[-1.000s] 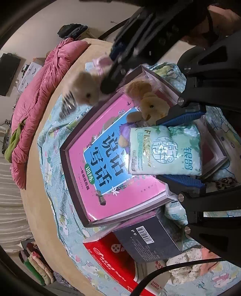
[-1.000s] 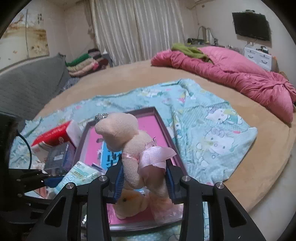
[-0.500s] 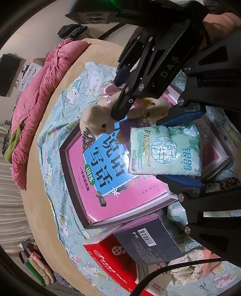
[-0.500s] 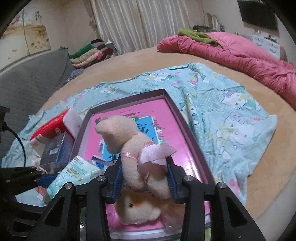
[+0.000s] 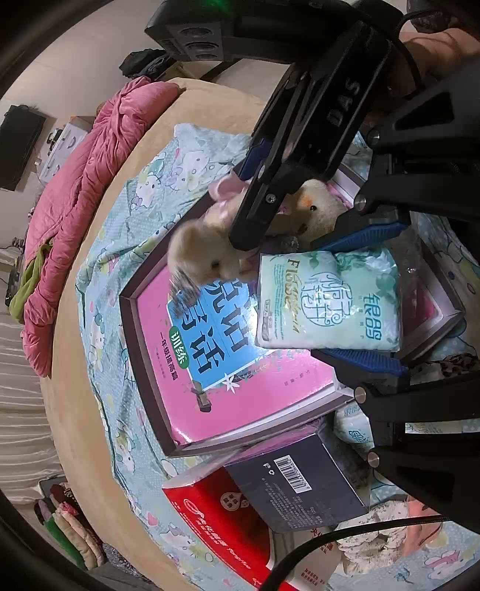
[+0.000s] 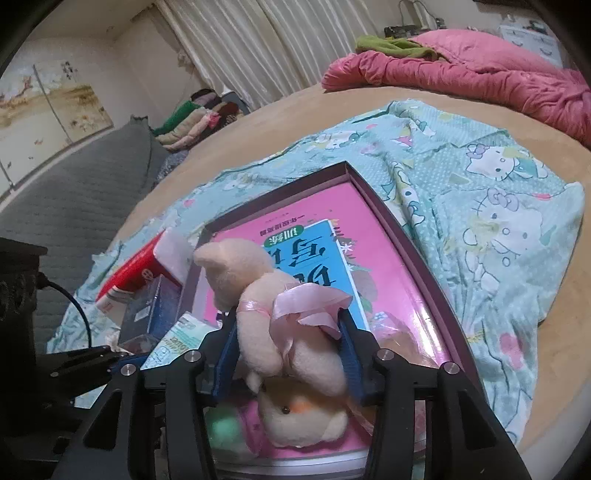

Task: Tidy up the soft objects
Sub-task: 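Lower the pink bear onto the tray and open the right tool, then lower the tissue packet onto the tray and open the left tool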

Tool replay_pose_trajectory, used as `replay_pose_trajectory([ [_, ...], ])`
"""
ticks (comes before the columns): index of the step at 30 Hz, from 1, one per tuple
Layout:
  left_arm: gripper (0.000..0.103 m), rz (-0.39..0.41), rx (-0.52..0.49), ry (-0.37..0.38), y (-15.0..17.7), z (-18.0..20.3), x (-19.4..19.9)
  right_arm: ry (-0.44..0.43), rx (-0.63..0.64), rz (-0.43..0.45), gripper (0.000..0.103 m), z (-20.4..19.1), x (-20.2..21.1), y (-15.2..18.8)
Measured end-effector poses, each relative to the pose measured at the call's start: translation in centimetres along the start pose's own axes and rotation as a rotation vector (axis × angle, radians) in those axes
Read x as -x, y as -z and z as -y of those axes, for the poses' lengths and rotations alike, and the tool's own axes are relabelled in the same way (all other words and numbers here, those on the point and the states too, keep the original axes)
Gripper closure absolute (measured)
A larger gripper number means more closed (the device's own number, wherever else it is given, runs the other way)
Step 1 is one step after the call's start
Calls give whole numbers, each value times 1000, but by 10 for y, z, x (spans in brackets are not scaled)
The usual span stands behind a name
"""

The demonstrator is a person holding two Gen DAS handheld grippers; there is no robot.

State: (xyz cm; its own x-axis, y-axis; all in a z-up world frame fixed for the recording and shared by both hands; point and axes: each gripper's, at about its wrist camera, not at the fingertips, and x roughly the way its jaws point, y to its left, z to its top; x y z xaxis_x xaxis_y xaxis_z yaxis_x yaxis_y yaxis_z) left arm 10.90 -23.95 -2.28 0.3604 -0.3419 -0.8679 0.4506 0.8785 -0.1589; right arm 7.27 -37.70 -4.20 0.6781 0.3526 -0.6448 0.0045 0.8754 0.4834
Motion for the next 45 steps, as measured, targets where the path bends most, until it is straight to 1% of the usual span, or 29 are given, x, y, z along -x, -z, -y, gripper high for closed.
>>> replay_pose_trajectory([
  [1,54,0,-1,-1,0,0,0,-23,-15,1,40,2,0,0],
  [3,54,0,-4,-4,0,1,0,-40,-27,-3,38,2,0,1],
  [8,54,-3,-3,1,0,1,1,-50,-24,3,35,1,2,1],
  [10,54,-3,1,4,0,1,1,-48,-17,7,31,-1,2,1],
  [11,54,-4,2,4,0,1,1,-45,-14,10,30,-1,3,1],
  [17,52,-9,-3,3,-1,3,1,12,-31,27,29,5,6,0],
  [21,52,-10,-12,-1,-2,6,1,33,-38,38,29,10,7,-2],
  [25,46,4,-27,-4,-3,9,4,47,-47,50,29,13,10,-2],
  [31,45,19,-33,-8,-4,11,8,57,-67,114,26,19,25,-4],
  [32,43,29,-33,-8,-4,11,10,59,-67,126,26,19,28,-5],
  [34,38,37,-33,-6,-5,11,14,61,-66,138,26,19,31,-5],
  [45,35,77,-48,-34,-1,10,34,91,-4,173,25,9,43,-3],
])
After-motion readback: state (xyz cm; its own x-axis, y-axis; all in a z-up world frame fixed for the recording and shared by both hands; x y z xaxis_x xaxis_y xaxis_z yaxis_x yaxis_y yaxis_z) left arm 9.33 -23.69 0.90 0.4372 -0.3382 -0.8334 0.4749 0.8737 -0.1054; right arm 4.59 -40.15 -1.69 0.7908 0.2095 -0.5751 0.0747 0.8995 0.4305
